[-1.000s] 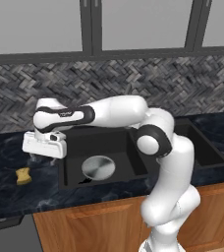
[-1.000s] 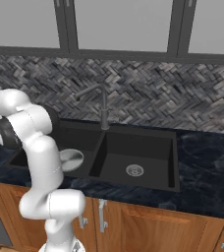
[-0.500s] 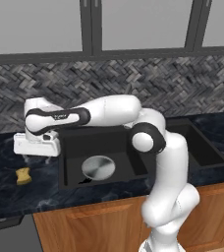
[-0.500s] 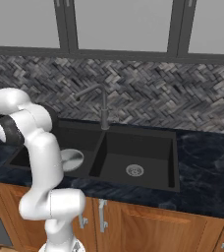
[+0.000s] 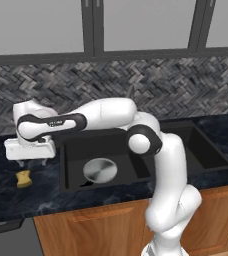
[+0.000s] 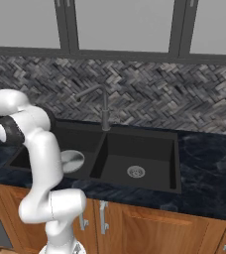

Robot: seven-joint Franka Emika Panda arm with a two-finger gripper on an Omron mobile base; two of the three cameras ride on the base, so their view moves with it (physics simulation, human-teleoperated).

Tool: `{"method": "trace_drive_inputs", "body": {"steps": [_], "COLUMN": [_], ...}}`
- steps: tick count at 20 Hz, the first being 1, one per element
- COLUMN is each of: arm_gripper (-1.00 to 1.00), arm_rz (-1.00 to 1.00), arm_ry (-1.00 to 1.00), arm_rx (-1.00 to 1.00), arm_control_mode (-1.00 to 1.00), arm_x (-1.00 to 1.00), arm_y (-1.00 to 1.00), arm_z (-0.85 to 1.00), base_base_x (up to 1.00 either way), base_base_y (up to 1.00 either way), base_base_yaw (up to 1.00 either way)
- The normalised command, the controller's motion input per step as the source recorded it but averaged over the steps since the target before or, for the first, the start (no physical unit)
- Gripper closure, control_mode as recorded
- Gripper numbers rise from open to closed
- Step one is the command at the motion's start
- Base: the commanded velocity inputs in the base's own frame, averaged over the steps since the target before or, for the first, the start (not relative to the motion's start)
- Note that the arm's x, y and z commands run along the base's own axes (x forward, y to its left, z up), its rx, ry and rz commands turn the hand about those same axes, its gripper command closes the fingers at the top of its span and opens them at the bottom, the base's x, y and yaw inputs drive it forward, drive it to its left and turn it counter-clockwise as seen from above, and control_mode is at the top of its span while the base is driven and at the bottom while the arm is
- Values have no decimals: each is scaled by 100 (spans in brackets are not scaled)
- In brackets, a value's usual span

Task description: Pick the pan and sponge and place them into the sink. Then turn on the water.

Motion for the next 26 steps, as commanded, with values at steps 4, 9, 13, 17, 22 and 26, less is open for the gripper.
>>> {"method": "trace_drive_inputs", "body": {"steps": [4, 9, 13, 17, 22, 26], "arm_gripper": [-100, -100, -100, -100, -100, -100], "arm_rz": [15, 9, 2, 2, 3, 6], "arm_ry": [-9, -7, -3, -3, -3, -3], "arm_rx": [0, 0, 3, 5, 4, 2], "arm_control_mode": [-100, -100, -100, -100, -100, -100], "arm_x": [7, 8, 9, 8, 11, 14], "arm_y": [8, 10, 9, 3, 0, 2], "arm_z": [-7, -9, -16, -12, -12, -16], "base_base_x": [0, 0, 0, 0, 0, 0], "base_base_y": [0, 0, 0, 0, 0, 0], "base_base_yaw": [0, 0, 0, 0, 0, 0]}}
